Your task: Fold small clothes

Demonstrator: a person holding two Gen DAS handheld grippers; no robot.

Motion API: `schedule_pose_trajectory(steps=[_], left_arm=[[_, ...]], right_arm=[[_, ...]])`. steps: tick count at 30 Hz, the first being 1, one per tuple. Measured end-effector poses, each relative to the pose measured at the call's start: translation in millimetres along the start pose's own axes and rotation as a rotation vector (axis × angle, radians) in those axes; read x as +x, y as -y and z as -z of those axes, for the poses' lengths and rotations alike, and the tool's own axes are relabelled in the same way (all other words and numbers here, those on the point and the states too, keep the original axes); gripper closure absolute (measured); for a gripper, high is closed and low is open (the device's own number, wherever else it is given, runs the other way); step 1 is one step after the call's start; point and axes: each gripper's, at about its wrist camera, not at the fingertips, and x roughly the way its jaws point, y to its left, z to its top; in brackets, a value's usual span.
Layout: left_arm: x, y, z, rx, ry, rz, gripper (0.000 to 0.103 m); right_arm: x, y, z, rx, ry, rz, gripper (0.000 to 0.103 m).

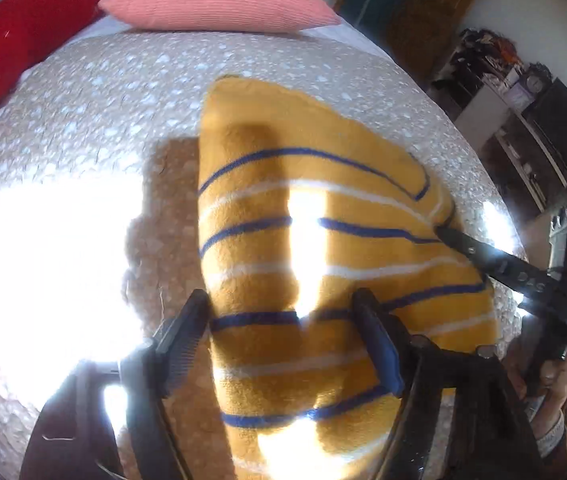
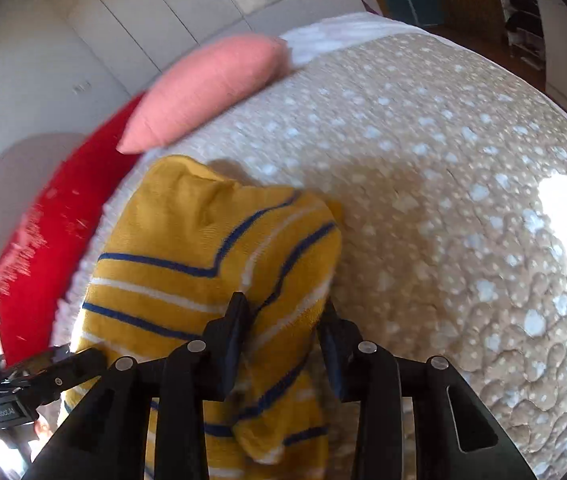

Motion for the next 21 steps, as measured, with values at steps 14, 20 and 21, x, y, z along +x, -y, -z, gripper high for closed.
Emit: schedule_pose_trajectory(steps=[14, 20, 21], left_arm=[[-156, 2, 89, 0.001, 0.351, -0.133, 0.020], [-250, 5, 132, 0.020, 0.745, -0.420, 0.000], [-259, 5, 138, 0.016, 0.798, -0.449, 0.000]], right_arm=[[-30, -70, 33, -0.129, -0.011, -0.068, 0.059], [-51, -67, 65, -0.109, 0.016, 0.002, 0.053], [-62, -74, 67, -0.126, 0.039, 0.005, 0.053]])
